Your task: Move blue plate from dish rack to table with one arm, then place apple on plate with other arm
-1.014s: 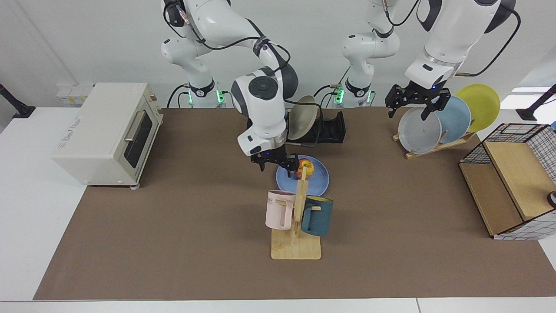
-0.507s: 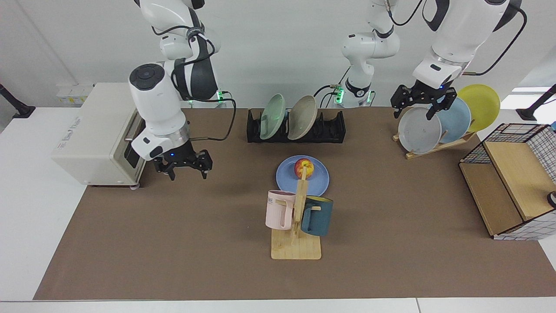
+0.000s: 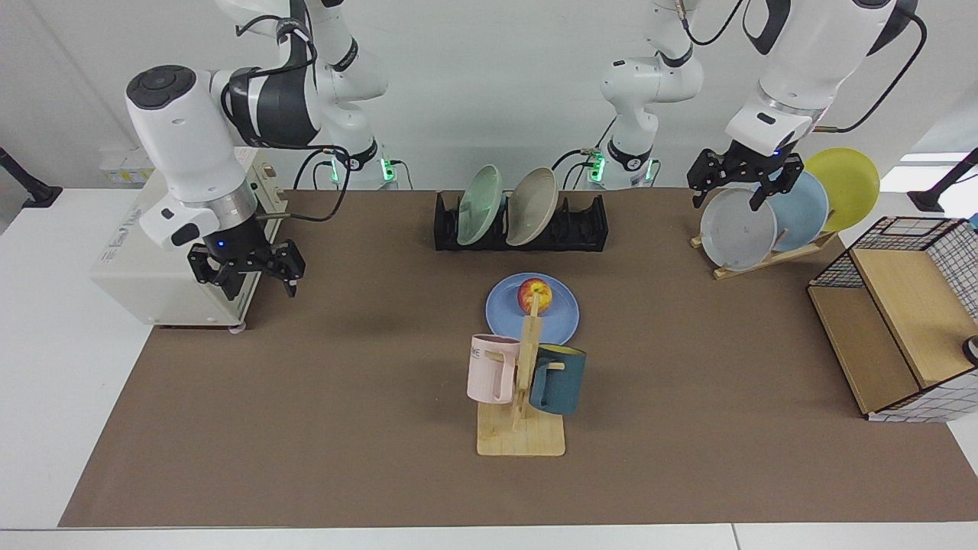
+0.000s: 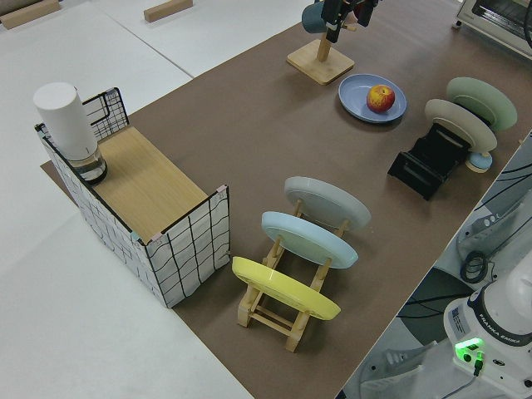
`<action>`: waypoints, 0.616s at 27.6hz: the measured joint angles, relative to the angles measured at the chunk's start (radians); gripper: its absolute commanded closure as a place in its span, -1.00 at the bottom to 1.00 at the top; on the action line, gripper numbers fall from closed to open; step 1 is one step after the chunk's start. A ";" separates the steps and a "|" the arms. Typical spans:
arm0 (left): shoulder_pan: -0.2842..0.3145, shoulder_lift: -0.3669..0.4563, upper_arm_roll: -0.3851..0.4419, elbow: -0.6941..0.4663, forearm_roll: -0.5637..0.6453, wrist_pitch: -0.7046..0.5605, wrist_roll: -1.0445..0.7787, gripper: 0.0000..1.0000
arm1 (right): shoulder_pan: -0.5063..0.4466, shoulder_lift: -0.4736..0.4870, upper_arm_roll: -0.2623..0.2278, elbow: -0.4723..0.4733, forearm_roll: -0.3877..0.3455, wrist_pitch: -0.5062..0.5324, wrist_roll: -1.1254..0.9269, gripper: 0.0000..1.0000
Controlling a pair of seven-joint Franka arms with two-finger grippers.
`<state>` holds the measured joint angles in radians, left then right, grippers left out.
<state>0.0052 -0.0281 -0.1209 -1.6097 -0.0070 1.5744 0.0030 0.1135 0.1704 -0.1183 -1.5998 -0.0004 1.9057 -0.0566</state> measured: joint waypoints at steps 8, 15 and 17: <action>0.000 -0.001 0.000 0.000 0.000 0.000 0.000 -1.00 | -0.013 -0.018 0.000 0.057 -0.004 -0.131 -0.026 -1.00; 0.000 -0.001 0.000 0.000 0.000 0.000 0.000 -1.00 | -0.026 -0.018 0.002 0.065 -0.003 -0.133 -0.072 -1.00; 0.000 -0.001 0.000 0.000 0.000 0.000 0.000 -1.00 | -0.028 -0.019 0.003 0.067 -0.003 -0.133 -0.072 -1.00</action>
<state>0.0052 -0.0291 -0.1209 -1.6097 -0.0070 1.5744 0.0030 0.0858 0.1518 -0.1156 -1.5332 -0.0034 1.7730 -0.1289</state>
